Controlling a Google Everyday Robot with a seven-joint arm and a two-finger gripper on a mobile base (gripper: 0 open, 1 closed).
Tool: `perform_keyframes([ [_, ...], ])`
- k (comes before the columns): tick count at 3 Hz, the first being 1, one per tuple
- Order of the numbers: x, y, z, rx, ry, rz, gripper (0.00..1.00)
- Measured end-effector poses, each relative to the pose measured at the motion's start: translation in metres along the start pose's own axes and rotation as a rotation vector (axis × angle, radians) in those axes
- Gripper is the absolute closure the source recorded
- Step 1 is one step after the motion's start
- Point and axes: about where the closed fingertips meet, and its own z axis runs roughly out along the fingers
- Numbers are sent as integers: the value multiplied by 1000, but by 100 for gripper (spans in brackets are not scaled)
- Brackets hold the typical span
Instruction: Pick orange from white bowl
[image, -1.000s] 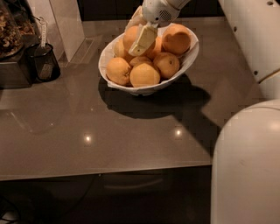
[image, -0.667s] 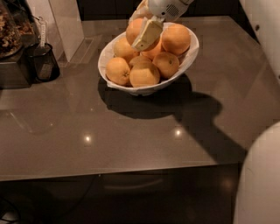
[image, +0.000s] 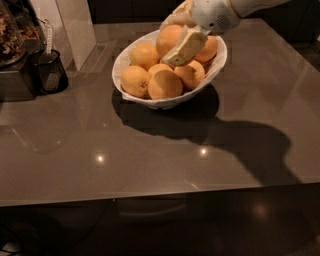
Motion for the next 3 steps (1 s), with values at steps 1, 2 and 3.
perform_keyframes([
  [1,3,33,-24,38,-95,44,100],
  [2,7,56,-46,86,-140,62,100],
  [3,8,73,-68,140,-145,78,100],
])
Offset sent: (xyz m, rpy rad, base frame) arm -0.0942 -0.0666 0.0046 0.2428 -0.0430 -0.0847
